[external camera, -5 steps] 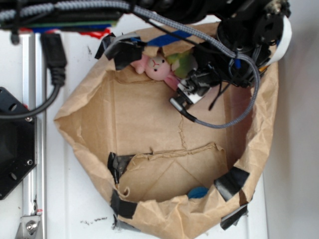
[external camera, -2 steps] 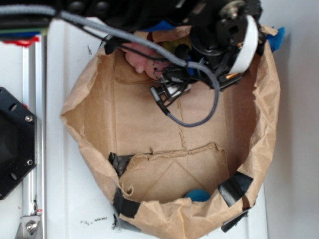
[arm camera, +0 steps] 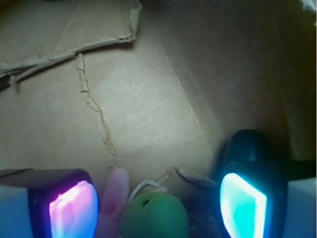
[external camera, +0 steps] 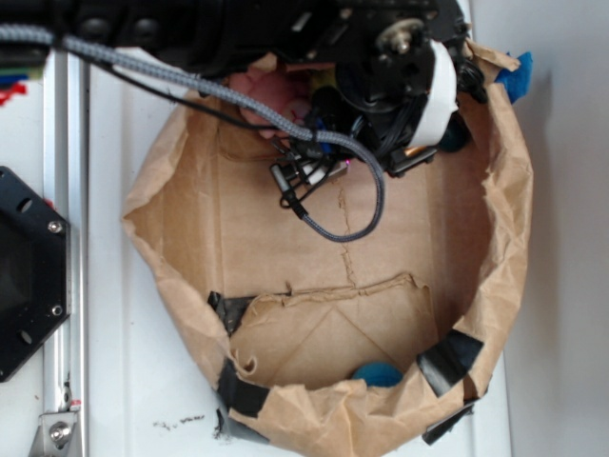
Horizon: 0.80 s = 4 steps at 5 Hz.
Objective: Grab the green animal.
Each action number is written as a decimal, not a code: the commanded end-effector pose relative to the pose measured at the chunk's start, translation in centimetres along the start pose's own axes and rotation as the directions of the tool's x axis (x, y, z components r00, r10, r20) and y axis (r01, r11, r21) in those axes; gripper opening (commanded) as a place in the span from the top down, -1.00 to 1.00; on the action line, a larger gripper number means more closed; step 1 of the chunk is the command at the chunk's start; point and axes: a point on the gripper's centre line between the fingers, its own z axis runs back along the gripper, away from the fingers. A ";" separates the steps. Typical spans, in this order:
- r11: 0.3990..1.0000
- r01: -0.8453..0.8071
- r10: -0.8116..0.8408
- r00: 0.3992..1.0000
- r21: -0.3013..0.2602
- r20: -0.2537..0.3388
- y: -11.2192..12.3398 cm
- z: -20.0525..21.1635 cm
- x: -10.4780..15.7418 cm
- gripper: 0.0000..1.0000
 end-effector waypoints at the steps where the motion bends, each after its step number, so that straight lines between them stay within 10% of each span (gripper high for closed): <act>1: 0.994 0.011 -0.010 1.000 0.108 -0.010 -0.8 2.5 0.2 -1.00; 4: 0.991 -0.034 0.052 0.988 0.127 -0.148 0.1 0.5 -2.1 -1.00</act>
